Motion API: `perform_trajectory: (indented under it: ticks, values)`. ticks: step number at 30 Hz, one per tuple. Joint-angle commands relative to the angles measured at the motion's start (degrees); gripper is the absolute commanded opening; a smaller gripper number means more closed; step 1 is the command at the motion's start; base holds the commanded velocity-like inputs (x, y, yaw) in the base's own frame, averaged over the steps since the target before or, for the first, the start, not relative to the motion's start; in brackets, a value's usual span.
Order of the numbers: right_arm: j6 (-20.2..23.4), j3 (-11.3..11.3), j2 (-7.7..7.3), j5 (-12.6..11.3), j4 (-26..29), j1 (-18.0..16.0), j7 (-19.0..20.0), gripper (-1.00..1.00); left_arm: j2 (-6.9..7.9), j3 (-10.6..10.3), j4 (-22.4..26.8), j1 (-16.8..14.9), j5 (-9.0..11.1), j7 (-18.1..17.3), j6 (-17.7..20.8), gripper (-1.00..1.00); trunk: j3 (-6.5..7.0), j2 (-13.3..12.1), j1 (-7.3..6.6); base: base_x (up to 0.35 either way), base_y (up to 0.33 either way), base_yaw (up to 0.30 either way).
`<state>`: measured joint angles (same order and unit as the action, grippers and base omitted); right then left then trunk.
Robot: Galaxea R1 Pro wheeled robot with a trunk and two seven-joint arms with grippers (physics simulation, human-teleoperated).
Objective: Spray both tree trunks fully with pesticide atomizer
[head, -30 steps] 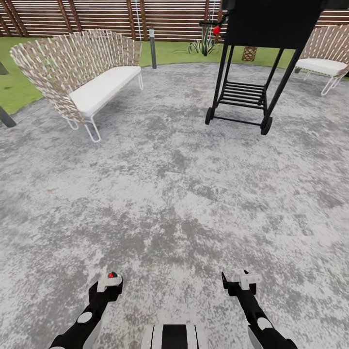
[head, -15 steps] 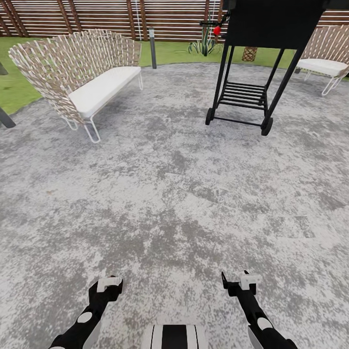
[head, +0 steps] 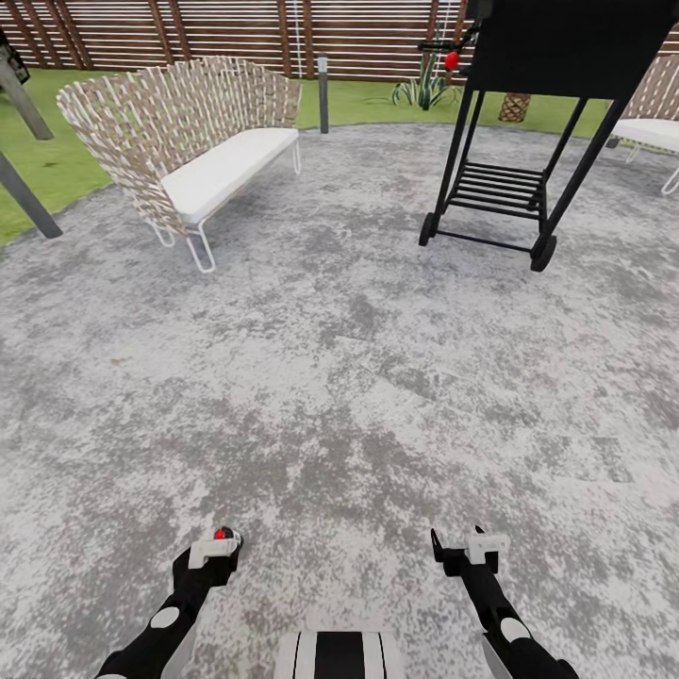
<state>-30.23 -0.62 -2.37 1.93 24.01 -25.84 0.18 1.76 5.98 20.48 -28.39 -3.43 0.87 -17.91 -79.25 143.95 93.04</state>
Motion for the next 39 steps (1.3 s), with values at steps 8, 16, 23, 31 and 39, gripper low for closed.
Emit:
perform_trajectory:
  ticks: [8,16,23,31,39]
  values:
    - [0.0,0.0,0.0,0.0,0.0,0.0,0.0,1.0,-0.04,0.0,0.0,0.0,0.0,0.0,-0.01,1.0,0.0,0.0,0.0,0.128,-0.086,0.014]
    - [0.0,0.0,0.0,0.0,0.03,0.0,0.0,1.0,-0.07,-0.03,0.0,0.0,0.04,-0.04,-0.18,1.0,-0.09,0.0,0.0,0.047,-0.032,0.055]
    - [0.0,0.0,0.0,0.0,0.0,0.0,0.0,1.0,-0.11,-0.08,-0.02,0.0,0.16,-0.04,-1.39,1.0,-0.59,0.03,0.05,0.001,-0.001,0.002]
    - [0.0,0.02,0.0,-0.01,-0.01,0.0,-0.07,1.0,-0.11,0.0,0.0,0.0,0.18,-0.06,-1.51,1.0,-1.22,0.04,0.08,0.0,0.0,0.0]
    - [0.0,0.0,0.0,0.0,-0.01,0.0,-0.07,1.0,-0.11,0.0,-0.02,0.13,0.25,0.0,-1.58,1.0,-2.04,0.08,0.15,0.0,0.0,0.0]
